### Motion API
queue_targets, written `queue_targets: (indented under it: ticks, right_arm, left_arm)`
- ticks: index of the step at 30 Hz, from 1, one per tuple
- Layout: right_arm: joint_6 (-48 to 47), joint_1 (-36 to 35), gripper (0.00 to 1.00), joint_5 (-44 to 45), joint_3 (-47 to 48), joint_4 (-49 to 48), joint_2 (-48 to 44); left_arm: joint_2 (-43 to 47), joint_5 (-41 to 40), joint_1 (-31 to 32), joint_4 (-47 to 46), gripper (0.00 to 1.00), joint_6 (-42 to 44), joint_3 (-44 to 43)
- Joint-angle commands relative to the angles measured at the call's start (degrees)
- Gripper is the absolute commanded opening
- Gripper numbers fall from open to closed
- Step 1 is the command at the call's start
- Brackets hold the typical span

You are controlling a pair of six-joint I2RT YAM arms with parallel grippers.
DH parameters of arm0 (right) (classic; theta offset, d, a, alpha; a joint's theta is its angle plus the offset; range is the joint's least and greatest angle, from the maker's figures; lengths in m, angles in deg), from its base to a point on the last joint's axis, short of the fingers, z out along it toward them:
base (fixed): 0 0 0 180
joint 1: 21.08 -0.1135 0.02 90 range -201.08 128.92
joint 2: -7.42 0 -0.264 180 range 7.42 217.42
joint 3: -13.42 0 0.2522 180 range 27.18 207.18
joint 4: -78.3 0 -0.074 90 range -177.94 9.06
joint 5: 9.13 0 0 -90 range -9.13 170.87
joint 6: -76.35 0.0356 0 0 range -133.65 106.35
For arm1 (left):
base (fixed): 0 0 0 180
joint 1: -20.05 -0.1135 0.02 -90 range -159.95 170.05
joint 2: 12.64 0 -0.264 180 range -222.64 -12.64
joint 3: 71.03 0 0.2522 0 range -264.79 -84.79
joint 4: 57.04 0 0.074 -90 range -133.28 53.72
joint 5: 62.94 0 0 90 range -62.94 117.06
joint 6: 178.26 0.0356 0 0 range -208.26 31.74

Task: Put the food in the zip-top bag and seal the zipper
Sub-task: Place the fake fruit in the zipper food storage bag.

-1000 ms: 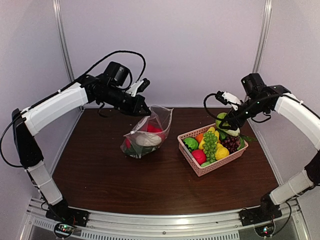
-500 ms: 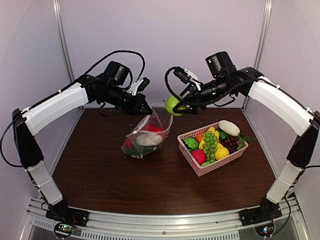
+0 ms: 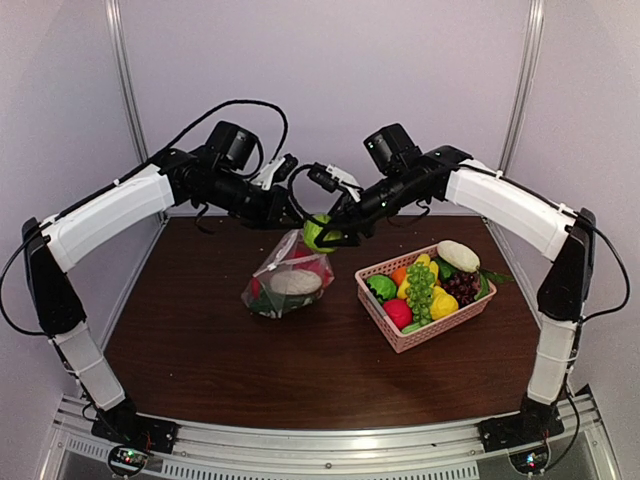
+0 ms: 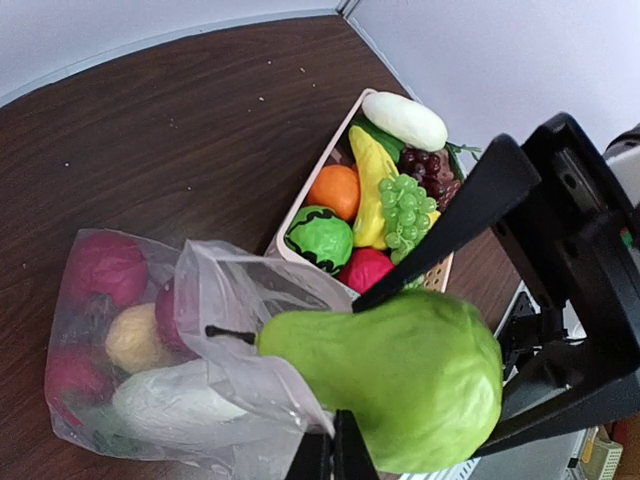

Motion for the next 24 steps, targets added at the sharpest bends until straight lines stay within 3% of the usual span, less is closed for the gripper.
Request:
queue_targets:
  ticks: [1,9,20,24]
  right_arm:
    - [-3.5,-3.2,0.52,0.2,0.6,3.5,-2.7]
    - [-1.8,-3.7,0.54,1.2,-2.9,4.2,-11.0]
    - [-0.9,-4.2,0.51,0.3,-3.6,5.3,-7.6]
    - [-1.0,-4.6,0.51,1.6,-2.3,5.0,-11.0]
  left_arm:
    - [2.7,-0.3,0.2,-2.5,0.00,-0.3,-0.5]
    - [2.4,-0.4,0.2,-2.5,0.00,0.1,-0.3]
    - [3.6,-0.5,0.2,-2.1,0.00,0.1,-0.1]
    - [3.4,-0.9,0.2,-1.5,0.00,0.5,0.2]
